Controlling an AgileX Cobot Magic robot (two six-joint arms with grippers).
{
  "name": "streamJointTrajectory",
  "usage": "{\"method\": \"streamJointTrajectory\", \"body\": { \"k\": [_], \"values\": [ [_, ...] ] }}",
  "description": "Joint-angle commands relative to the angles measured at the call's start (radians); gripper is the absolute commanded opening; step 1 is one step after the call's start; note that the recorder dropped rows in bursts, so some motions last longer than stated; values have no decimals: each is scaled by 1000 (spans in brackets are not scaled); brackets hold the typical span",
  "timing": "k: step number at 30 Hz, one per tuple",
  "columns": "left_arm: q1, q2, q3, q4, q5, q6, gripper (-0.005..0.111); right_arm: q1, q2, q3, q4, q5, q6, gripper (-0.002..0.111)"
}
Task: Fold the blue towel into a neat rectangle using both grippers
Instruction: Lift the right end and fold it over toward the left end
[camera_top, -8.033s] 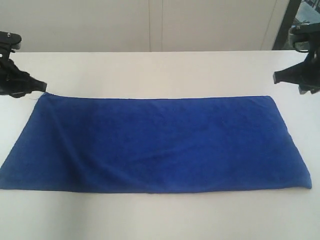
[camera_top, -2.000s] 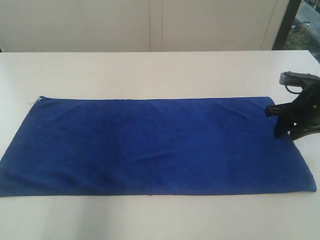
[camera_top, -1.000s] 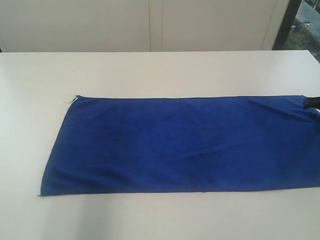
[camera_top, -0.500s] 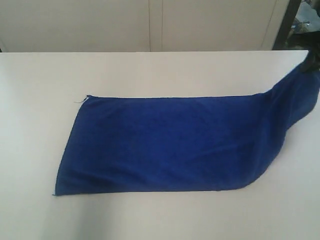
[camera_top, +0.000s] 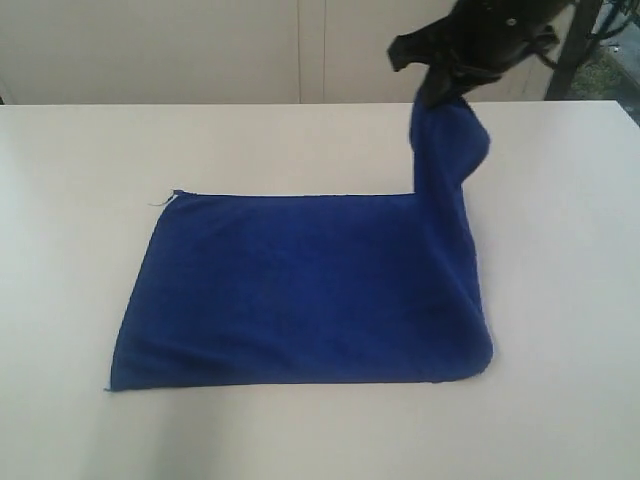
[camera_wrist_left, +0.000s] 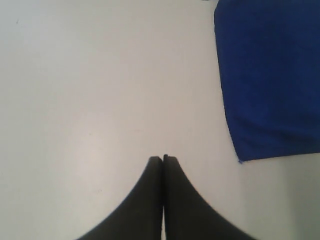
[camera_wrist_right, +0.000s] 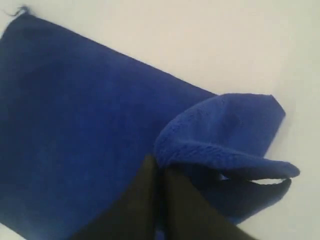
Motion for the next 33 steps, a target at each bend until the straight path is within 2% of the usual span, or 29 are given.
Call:
{"method": "streamJointTrajectory", "body": {
  "k": [1, 10, 15, 23, 30, 33],
  "values": [
    [-1, -7, 9, -5, 7, -5, 0, 127, 65, -78, 30, -3, -4, 0],
    [-1, -7, 9, -5, 7, -5, 0, 373, 358, -307, 119, -64, 2, 0],
    [-1, -7, 9, -5, 7, -5, 0, 458, 535, -398, 135, -110, 20, 0],
    [-1, -7, 9, -5, 7, -5, 0, 477, 627, -441, 148, -167, 33, 0],
    [-1, -7, 9, -5, 7, -5, 0, 473, 553, -505, 106, -20, 53, 0],
    [-1, -7, 9, -5, 7, -5, 0, 489, 548, -523, 130, -16, 53, 0]
  ]
}}
